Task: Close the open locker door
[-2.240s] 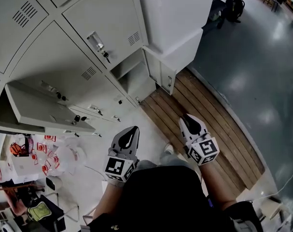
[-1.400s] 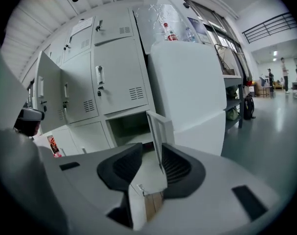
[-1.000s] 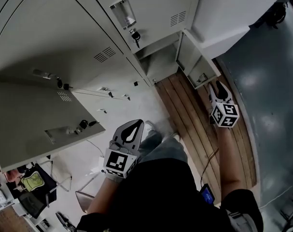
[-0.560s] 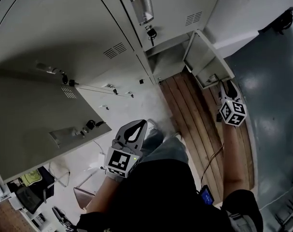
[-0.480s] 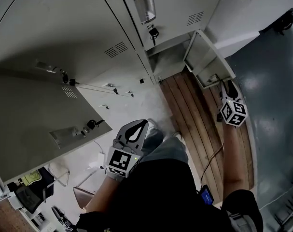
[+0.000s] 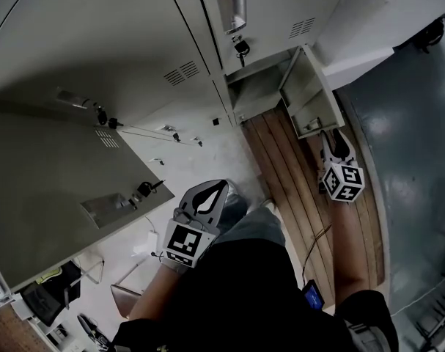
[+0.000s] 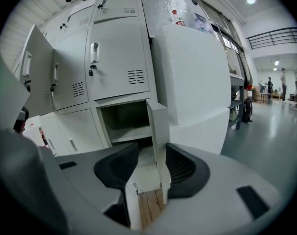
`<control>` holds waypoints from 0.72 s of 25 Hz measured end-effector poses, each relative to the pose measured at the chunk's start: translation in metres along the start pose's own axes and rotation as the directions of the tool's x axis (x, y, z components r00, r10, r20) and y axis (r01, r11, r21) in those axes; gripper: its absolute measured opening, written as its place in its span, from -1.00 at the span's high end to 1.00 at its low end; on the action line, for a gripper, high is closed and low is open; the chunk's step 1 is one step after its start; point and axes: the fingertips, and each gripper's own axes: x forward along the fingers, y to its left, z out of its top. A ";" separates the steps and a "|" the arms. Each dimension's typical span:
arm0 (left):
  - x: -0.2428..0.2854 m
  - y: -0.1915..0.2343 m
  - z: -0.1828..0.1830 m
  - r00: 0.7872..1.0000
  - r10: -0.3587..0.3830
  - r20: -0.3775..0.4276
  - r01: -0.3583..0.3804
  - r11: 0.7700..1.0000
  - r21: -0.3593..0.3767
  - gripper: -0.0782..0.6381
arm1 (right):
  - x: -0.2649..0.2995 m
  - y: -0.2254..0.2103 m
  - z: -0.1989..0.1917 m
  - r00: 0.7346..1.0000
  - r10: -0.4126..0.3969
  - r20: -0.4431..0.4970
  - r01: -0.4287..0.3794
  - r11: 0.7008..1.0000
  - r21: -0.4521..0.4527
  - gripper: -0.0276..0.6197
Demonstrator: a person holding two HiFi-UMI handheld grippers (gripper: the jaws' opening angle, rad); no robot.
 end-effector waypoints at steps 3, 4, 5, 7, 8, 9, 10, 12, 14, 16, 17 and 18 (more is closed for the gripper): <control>0.000 0.001 0.000 1.000 -0.008 0.001 0.008 1.000 -0.002 0.71 | -0.003 0.023 -0.003 0.999 0.046 -0.007 -0.046 0.999 0.004 0.38; 0.000 0.002 -0.001 1.000 -0.009 0.000 0.009 1.000 -0.003 0.71 | -0.003 0.030 -0.004 0.999 0.052 -0.009 -0.052 0.999 0.003 0.38; 0.000 0.002 -0.002 1.000 -0.009 -0.001 0.009 1.000 -0.004 0.72 | -0.003 0.035 -0.006 0.999 0.052 -0.012 -0.052 0.999 -0.001 0.38; -0.002 0.003 -0.004 1.000 -0.007 -0.005 0.007 1.000 -0.005 0.71 | -0.002 0.043 -0.012 0.999 0.046 -0.024 -0.046 0.999 -0.019 0.38; -0.003 0.004 -0.005 1.000 -0.004 -0.007 0.004 1.000 -0.007 0.71 | -0.001 0.045 -0.016 0.999 0.045 -0.032 -0.046 0.999 -0.028 0.38; -0.004 0.005 -0.006 1.000 -0.001 -0.009 0.001 1.000 -0.010 0.71 | 0.001 0.048 -0.018 0.998 0.046 -0.038 -0.047 0.998 -0.034 0.38; -0.006 0.007 -0.006 1.000 0.002 -0.009 -0.002 1.000 -0.013 0.71 | 0.003 0.050 -0.019 0.998 0.047 -0.042 -0.049 0.998 -0.037 0.38; -0.007 0.010 -0.008 1.000 0.010 -0.009 -0.010 1.000 -0.017 0.72 | 0.010 0.054 -0.019 0.998 0.047 -0.044 -0.049 0.998 -0.040 0.38; -0.010 0.012 -0.009 1.000 0.018 -0.009 -0.018 1.000 -0.018 0.71 | 0.015 0.059 -0.018 0.998 0.051 -0.045 -0.053 0.998 -0.042 0.38; -0.012 0.013 -0.011 1.000 0.025 -0.011 -0.025 0.999 -0.020 0.71 | 0.019 0.069 -0.017 0.996 0.072 -0.046 -0.074 0.996 -0.046 0.44; -0.013 0.013 -0.011 1.000 0.027 -0.011 -0.027 0.999 -0.021 0.71 | 0.021 0.075 -0.017 0.995 0.087 -0.046 -0.089 0.995 -0.051 0.48; -0.014 0.013 -0.011 1.000 0.029 -0.010 -0.029 0.999 -0.021 0.71 | 0.023 0.082 -0.017 0.994 0.102 -0.046 -0.104 0.993 -0.056 0.50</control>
